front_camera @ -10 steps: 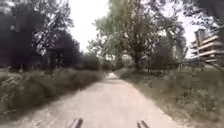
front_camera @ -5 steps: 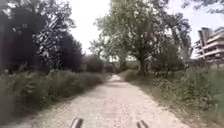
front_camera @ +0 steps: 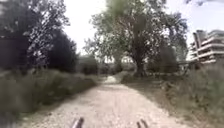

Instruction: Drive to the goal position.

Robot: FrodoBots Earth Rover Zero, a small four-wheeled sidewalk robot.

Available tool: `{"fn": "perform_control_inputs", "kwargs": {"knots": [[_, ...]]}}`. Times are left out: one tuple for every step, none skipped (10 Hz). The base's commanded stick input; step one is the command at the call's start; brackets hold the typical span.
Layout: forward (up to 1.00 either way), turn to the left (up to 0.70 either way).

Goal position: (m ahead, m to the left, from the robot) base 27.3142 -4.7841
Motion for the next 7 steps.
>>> {"fn": "perform_control_inputs", "kwargs": {"knots": [[0.85, 0.00], [0.85, 0.00], [0.85, -0.01], [0.85, -0.34], [0.85, -0.34], [0.85, 0.00], [0.85, 0.00]]}}
